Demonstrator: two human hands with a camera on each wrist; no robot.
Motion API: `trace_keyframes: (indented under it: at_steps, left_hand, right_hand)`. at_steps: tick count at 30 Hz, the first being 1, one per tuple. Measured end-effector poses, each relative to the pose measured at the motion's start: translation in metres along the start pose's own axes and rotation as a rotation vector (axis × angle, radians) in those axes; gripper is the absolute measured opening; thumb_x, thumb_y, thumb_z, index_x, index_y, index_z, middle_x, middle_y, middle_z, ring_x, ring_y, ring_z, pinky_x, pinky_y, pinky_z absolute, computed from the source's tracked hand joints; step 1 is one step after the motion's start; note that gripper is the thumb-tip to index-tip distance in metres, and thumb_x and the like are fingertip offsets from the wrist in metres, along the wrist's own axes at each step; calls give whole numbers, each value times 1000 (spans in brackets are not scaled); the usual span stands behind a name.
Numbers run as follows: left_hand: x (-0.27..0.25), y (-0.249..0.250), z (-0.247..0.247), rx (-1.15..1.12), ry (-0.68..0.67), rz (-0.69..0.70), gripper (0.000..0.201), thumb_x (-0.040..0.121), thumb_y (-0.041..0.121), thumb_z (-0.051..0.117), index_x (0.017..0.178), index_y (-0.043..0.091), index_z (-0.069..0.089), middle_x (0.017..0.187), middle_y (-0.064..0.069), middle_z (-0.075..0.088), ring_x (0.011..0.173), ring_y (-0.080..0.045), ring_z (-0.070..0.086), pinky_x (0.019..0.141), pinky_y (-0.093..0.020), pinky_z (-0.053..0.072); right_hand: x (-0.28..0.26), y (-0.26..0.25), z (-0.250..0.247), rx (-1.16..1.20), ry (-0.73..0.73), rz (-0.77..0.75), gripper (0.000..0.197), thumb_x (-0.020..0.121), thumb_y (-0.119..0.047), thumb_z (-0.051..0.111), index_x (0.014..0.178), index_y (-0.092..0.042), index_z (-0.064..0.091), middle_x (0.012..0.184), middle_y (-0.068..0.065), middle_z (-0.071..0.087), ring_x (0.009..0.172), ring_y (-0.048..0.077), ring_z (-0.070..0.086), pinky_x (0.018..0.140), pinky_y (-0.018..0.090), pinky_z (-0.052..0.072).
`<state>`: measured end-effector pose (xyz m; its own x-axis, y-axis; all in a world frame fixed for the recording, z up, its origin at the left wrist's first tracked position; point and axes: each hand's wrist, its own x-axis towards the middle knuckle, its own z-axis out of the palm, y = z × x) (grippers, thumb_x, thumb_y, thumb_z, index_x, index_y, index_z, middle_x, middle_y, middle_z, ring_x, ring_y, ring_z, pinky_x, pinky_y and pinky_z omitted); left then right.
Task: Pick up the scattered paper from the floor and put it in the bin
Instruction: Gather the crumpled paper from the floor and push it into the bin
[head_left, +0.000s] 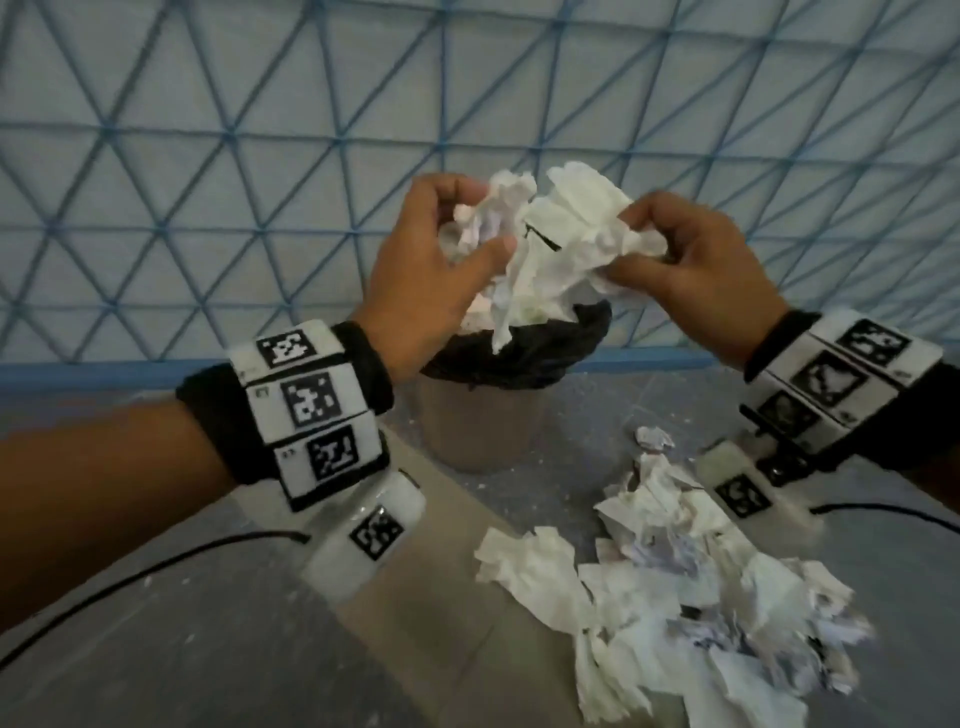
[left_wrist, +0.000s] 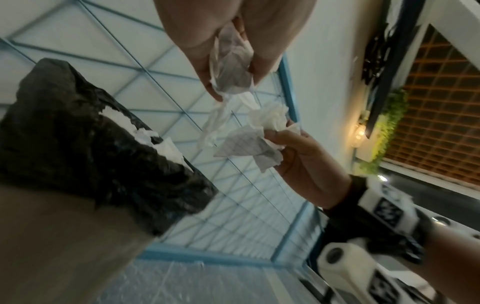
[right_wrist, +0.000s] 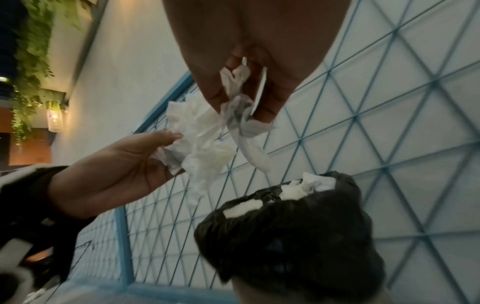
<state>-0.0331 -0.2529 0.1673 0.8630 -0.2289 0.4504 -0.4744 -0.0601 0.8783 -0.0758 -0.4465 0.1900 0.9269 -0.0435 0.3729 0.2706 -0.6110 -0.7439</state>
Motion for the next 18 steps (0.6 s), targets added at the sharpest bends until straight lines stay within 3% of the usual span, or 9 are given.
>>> trace_keyframes:
  at_steps: [2, 4, 7, 9, 11, 14, 16, 18]
  left_hand:
    - [24, -12, 8, 107, 80, -38, 32, 84, 17, 65, 101, 21, 38, 103, 7, 47, 100, -9, 47, 91, -19, 40]
    - [43, -28, 16, 188, 119, -68, 36, 84, 13, 64, 100, 17, 32, 108, 1, 42, 101, -12, 44, 91, -22, 39]
    - [54, -47, 23, 278, 95, -110, 41, 81, 8, 63, 99, 15, 27, 108, -6, 36, 101, -17, 40, 85, -20, 36]
    - [56, -54, 25, 432, 10, -163, 36, 83, 13, 62, 106, 13, 35, 114, -10, 40, 103, -23, 44, 83, -18, 34]
    - [54, -61, 24, 769, -158, -183, 41, 87, 22, 57, 120, 2, 43, 129, -18, 44, 119, -32, 43, 101, -32, 34]
    - [52, -66, 16, 1206, -369, -94, 46, 89, 32, 53, 123, 2, 49, 132, -19, 47, 123, -37, 40, 102, -44, 35]
    - [53, -69, 8, 1324, -410, -47, 44, 87, 30, 56, 123, 4, 53, 131, -20, 47, 122, -39, 41, 99, -46, 38]
    - [55, -68, 4, 1287, -452, -130, 42, 86, 25, 59, 123, 5, 55, 132, -22, 44, 120, -41, 45, 97, -46, 41]
  right_hand:
    - [31, 1, 11, -111, 2, 25, 17, 72, -15, 70, 82, -20, 57, 81, 7, 53, 78, 18, 49, 70, 28, 41]
    - [52, 6, 29, -230, -52, 61, 16, 74, -12, 68, 85, -20, 57, 86, 6, 56, 86, 20, 54, 77, 33, 45]
    - [62, 17, 56, -400, -116, 125, 25, 78, -9, 62, 102, -10, 57, 95, 14, 60, 96, 28, 59, 73, 28, 40]
    - [60, 23, 71, -469, -181, 117, 29, 79, -5, 57, 104, -11, 44, 85, 14, 56, 89, 32, 58, 67, 30, 37]
    - [58, 27, 81, -548, -248, 68, 34, 78, -5, 55, 100, -16, 31, 88, 15, 52, 87, 33, 55, 69, 35, 39]
    - [63, 26, 88, -775, -320, 37, 43, 78, -3, 57, 117, -6, 40, 126, 24, 42, 111, 39, 49, 89, 48, 43]
    - [67, 25, 89, -940, -333, 16, 36, 82, 2, 52, 118, 0, 46, 133, 25, 34, 115, 41, 46, 92, 50, 44]
    - [72, 23, 95, -980, -383, 63, 32, 85, 1, 50, 118, 3, 50, 131, 25, 39, 113, 40, 49, 95, 47, 44]
